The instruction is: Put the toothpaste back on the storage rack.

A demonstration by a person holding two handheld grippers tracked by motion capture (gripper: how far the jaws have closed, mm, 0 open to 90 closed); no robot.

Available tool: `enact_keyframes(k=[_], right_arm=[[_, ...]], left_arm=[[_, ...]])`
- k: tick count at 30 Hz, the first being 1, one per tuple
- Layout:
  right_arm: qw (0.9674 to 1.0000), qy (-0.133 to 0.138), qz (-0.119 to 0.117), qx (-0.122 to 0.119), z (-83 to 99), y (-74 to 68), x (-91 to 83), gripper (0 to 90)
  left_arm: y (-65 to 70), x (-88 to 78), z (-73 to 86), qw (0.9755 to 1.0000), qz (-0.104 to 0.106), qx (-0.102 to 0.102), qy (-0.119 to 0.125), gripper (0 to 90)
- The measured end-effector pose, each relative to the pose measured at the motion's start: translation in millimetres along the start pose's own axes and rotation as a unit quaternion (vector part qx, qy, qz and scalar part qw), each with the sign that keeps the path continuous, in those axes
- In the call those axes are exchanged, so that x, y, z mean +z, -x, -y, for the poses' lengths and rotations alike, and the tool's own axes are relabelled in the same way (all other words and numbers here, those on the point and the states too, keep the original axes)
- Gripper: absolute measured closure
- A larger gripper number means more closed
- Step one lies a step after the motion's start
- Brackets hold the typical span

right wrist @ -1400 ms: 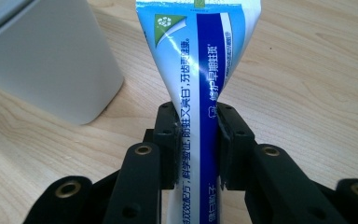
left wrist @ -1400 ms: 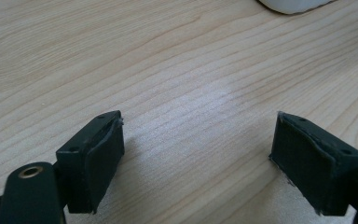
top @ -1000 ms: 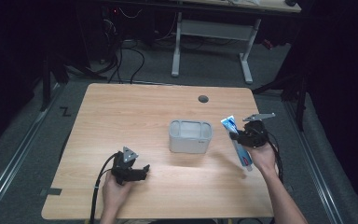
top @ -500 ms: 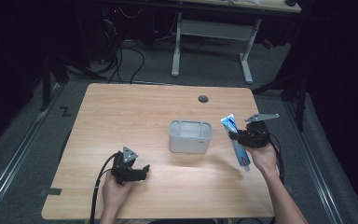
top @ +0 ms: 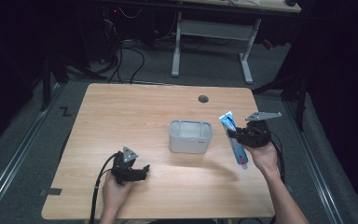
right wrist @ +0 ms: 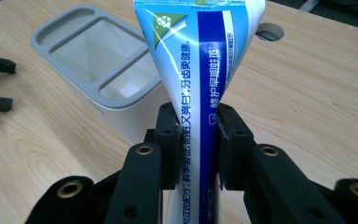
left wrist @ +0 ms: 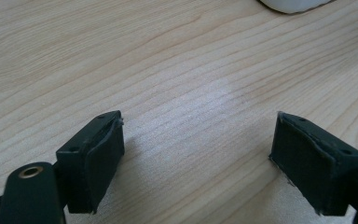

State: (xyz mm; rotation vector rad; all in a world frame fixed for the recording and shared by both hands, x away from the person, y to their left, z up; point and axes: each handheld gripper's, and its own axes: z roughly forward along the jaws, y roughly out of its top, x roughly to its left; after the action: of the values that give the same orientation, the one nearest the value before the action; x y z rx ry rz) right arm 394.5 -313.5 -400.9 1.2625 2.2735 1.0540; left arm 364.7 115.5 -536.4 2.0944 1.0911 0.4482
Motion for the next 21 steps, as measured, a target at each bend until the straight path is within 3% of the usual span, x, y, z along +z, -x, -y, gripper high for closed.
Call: enact_keyframes(k=[13, 17, 21], right_arm=[[0.9993, 0.021, -0.028, -0.013, -12.6, -13.2, -5.8, 73.2], [0.9982, 0.032, -0.05, -0.008, -16.7, -16.0, -7.1, 73.2], [0.9978, 0.035, -0.053, -0.017, -20.3, -20.4, -7.3, 73.2]], left_arm=[[0.1, 0.0, 0.0, 1.0, 0.0, 0.0, 0.0, 17.4], [0.0, 0.0, 0.0, 1.0, 0.0, 0.0, 0.0, 17.4], [0.1, 0.0, -0.1, 1.0, 0.0, 0.0, 0.0, 17.4]])
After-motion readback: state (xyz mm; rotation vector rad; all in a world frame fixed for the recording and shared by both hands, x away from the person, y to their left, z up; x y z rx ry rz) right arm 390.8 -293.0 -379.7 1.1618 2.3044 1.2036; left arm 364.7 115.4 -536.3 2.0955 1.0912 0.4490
